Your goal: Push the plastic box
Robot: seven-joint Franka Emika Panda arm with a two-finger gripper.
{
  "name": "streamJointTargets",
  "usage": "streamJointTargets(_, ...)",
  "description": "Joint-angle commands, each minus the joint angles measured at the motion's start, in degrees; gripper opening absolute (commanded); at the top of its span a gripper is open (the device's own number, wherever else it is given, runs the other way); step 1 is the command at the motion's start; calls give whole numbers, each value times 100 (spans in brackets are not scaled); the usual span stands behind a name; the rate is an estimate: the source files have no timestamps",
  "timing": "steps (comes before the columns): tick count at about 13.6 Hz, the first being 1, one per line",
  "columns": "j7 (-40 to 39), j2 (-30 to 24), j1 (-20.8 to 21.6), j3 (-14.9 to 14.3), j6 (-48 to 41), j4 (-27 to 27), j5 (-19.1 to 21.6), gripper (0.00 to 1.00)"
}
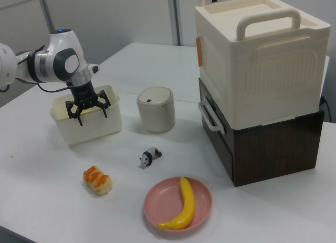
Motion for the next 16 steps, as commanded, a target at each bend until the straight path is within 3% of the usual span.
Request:
streamJointTargets(1, -63, 177, 231, -48, 436, 108, -174, 100)
streamJointTargets(4, -63, 125, 240, -48, 560, 100, -235, 100)
streamJointTargets(7, 478, -462, 65, -39, 167, -181, -130, 100)
streamJointTargets(9, 1682, -867, -364, 187, -667, -164, -112, 100)
streamJointTargets(11, 2710, -1245, -1075, 618, -1440, -112, -121, 100)
streamJointTargets(16, 3426, -1519, -1763, 629, -1681, 29, -112, 100)
